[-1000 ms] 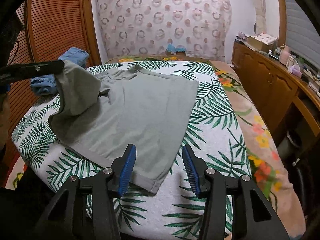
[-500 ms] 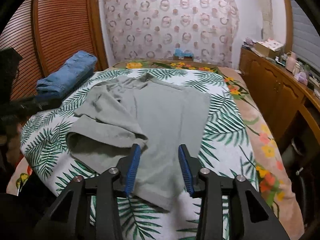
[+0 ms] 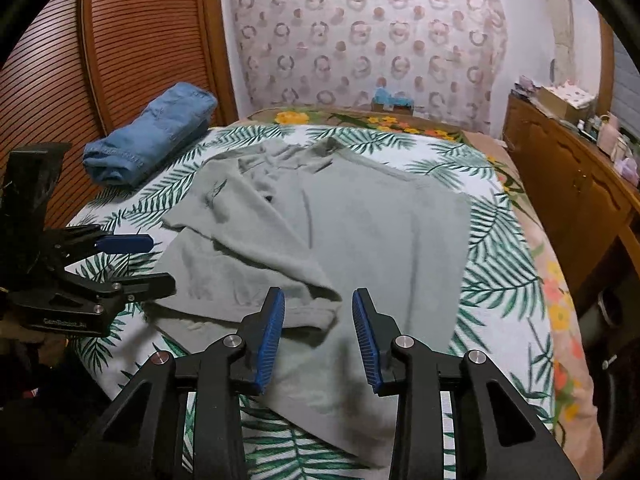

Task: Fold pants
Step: 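Close the right gripper on the shorts' edge, then fold the held edge over the shorts with the right gripper, then release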

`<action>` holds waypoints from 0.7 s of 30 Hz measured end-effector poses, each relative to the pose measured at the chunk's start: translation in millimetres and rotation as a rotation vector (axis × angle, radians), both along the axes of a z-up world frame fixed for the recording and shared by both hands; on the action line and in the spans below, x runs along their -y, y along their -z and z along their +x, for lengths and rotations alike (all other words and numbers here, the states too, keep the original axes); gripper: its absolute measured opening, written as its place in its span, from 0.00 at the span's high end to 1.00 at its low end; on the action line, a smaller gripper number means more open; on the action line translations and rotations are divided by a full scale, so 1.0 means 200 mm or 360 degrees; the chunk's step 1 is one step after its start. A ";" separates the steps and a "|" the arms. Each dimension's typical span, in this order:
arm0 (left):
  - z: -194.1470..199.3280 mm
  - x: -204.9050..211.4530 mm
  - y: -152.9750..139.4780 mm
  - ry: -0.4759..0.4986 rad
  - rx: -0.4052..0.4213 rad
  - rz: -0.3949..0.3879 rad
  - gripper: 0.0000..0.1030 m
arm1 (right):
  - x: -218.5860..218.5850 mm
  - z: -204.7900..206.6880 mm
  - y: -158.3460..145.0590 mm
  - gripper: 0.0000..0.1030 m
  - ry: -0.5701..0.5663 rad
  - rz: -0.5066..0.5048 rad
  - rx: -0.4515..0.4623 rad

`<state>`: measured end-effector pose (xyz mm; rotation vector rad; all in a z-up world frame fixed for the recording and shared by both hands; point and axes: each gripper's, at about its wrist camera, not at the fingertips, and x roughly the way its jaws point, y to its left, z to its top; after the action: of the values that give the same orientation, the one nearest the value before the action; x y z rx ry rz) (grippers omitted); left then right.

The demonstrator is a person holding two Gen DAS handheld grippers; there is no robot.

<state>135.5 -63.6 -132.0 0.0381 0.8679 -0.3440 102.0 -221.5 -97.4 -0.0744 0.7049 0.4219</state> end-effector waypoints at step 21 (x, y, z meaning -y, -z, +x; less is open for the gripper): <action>-0.02 -0.01 0.03 -0.0011 0.0051 0.0001 0.27 | -0.07 0.08 0.06 0.93 -0.0013 -0.0014 -0.0048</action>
<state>132.2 -62.6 -138.2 0.0412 0.8366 -0.3355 117.9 -208.4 -109.9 -0.0794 0.7365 0.4287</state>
